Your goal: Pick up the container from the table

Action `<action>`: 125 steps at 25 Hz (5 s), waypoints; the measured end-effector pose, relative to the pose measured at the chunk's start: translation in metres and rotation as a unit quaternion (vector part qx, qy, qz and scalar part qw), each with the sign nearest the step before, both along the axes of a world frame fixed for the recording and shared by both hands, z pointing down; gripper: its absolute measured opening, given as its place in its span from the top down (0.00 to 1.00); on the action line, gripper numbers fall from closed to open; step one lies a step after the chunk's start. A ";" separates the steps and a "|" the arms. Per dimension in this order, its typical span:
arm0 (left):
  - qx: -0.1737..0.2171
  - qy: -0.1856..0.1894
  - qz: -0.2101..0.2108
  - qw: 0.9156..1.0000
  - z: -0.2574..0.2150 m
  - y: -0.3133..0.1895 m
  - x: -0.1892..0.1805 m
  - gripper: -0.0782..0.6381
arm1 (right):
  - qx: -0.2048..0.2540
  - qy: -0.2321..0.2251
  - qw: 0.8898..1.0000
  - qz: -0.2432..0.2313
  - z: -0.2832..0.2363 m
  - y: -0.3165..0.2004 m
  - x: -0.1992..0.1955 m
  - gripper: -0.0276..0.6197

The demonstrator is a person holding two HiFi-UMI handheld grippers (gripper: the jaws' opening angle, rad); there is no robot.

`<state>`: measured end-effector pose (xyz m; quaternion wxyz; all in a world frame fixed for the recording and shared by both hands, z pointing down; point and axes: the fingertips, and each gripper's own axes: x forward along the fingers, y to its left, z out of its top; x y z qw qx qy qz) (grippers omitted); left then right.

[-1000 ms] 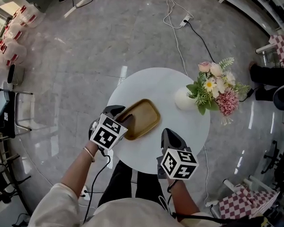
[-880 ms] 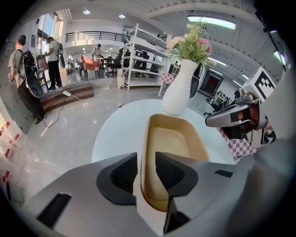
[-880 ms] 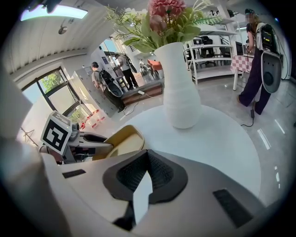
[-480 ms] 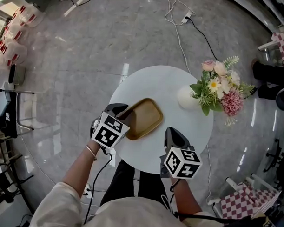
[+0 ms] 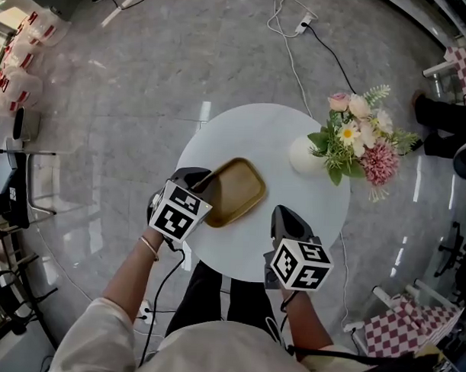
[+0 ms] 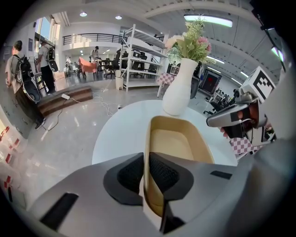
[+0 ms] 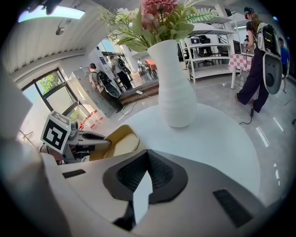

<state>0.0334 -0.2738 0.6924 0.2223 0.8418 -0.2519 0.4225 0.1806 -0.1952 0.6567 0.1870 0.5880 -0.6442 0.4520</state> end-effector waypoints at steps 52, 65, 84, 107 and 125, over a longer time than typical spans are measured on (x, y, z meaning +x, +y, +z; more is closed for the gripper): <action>-0.002 0.087 -0.218 0.972 -0.096 0.053 -0.014 0.85 | 0.093 0.015 0.995 -0.034 -0.079 0.001 -0.009 0.92; -0.001 0.086 -0.307 0.948 -0.125 0.070 -0.046 0.85 | 0.140 0.028 0.989 -0.046 -0.118 -0.008 -0.020 0.92; 0.033 0.121 -0.384 0.915 -0.170 0.075 -0.067 0.85 | 0.212 0.037 0.973 -0.084 -0.176 -0.027 -0.034 0.92; 0.042 0.104 -0.534 0.838 -0.179 0.132 -0.137 0.85 | 0.214 -0.023 0.955 -0.206 -0.177 -0.045 -0.110 0.92; 0.067 0.113 -0.595 0.793 -0.190 0.175 -0.255 0.85 | 0.232 -0.034 0.932 -0.277 -0.194 -0.026 -0.244 0.92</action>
